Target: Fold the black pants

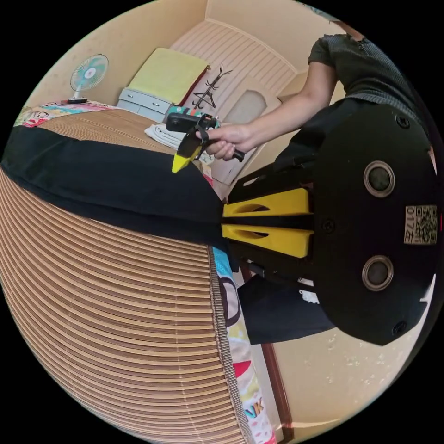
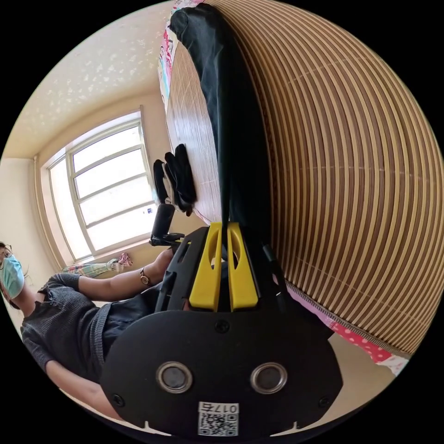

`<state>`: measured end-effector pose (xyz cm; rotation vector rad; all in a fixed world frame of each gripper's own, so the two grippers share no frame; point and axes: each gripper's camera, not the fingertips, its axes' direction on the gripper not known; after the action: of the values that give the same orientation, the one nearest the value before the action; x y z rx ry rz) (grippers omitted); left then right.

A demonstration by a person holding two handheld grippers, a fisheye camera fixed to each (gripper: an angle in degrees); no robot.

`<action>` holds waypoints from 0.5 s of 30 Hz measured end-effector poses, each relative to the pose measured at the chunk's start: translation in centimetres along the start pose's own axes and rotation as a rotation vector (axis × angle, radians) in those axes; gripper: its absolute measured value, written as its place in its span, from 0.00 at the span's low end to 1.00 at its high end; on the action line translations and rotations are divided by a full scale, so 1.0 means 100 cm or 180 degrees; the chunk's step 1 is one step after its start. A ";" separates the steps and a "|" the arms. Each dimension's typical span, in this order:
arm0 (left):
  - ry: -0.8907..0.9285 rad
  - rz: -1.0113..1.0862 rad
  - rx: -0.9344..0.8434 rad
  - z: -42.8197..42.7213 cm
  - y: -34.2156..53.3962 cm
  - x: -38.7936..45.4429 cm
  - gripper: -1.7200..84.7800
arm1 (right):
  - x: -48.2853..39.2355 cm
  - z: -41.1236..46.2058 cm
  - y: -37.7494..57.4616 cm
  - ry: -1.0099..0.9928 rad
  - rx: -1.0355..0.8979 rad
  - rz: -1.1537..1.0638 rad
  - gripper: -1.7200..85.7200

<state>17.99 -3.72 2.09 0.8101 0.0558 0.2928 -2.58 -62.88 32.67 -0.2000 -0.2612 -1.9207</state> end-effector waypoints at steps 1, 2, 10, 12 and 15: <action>-0.0090 0.0017 -0.0011 0.002 0.002 0.002 0.03 | 0.000 0.004 0.002 0.0063 -0.0037 0.0031 0.05; -0.0265 0.0047 0.0002 0.005 0.008 0.005 0.03 | 0.001 0.008 0.005 0.0075 -0.0043 0.0080 0.05; -0.0347 0.0247 -0.0010 0.013 0.039 0.005 0.03 | 0.006 0.016 0.013 0.0015 -0.0001 0.0281 0.09; -0.0344 0.0206 0.0262 0.000 0.046 -0.001 0.06 | 0.004 0.002 0.010 -0.0120 0.0163 0.0231 0.11; 0.0016 0.0315 0.0641 -0.025 0.038 -0.007 0.11 | 0.000 -0.032 -0.004 -0.0081 0.0534 0.0149 0.13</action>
<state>16.02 0.32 3.03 1.0139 0.0506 0.3871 -3.06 -63.67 29.52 -0.1179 -0.4292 -1.8404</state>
